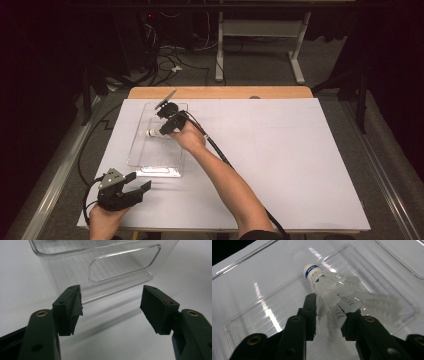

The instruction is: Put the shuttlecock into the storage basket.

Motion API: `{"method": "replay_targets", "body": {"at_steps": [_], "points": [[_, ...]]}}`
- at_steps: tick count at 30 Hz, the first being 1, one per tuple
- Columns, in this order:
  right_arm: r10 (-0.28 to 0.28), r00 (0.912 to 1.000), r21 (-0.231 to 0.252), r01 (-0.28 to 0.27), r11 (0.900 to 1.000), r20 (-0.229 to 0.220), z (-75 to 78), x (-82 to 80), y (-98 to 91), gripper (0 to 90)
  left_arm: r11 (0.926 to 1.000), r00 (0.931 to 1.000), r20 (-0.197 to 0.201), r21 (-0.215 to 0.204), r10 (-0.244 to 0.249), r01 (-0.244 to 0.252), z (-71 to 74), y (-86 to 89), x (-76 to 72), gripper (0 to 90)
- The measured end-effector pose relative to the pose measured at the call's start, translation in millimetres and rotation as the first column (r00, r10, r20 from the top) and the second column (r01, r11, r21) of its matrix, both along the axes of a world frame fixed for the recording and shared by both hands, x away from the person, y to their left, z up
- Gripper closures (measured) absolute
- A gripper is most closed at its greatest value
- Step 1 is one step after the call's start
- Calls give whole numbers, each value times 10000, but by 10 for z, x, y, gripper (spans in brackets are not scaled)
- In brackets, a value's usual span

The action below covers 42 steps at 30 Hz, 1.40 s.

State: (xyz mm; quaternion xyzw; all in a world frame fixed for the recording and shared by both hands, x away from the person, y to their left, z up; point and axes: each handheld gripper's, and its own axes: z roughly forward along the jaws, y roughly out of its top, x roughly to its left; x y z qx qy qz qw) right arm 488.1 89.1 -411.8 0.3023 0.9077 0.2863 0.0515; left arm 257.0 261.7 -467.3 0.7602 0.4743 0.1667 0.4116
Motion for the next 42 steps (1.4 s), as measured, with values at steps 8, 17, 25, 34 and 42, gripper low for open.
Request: {"method": "replay_targets", "body": {"at_steps": [8,17,25,34,42], "points": [[101,9997,-238,-95,9997,242,5,-41,18,599,10000,10000,11,10,-32,32,2,-7,-9,345],[26,10000,-204,-25,9998,76,5,-61,2,609,9999,9999,-60,75,-128,128,-2,-11,15,346],[-124,9999,-76,124,9999,-27,23,-74,-75,606,9999,10000,10,81,-77,77,2,0,6,345],[-355,9994,84,355,9993,-43,46,-82,-317,623,10000,10000,4,63,10,-10,7,24,13,345],[-581,9981,926,595,9939,-182,115,-130,-486,638,9998,9998,92,103,160,-161,11,25,8,341]]}}
